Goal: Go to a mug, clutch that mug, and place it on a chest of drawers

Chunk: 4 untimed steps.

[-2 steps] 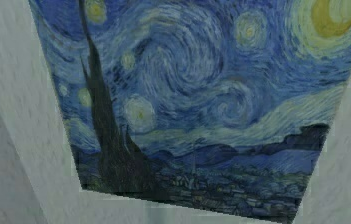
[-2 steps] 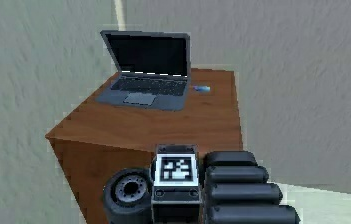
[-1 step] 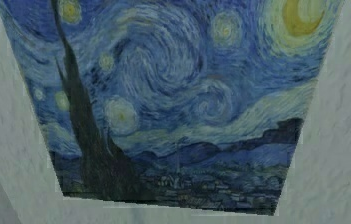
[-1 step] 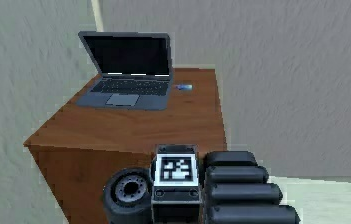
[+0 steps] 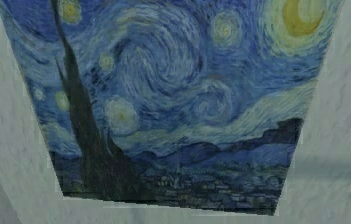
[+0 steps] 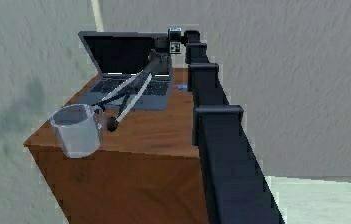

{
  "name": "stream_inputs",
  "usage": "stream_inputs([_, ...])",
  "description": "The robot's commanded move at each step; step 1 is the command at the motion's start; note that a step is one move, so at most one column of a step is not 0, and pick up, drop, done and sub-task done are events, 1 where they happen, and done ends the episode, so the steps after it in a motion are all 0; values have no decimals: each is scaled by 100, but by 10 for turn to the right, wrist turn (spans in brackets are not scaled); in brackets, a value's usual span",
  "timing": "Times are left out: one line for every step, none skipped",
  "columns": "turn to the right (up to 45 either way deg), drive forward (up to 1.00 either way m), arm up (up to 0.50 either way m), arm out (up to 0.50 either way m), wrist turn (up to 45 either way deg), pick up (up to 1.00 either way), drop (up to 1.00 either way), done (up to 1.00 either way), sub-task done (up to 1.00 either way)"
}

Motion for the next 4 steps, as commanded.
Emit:
stream_inputs([0,0,0,0,450,0,0,0,0])
stream_inputs([0,0,0,0,450,0,0,0,0])
stream_inputs([0,0,0,0,300,0,0,0,0])
stream_inputs([0,0,-12,0,0,0,0,0,0])
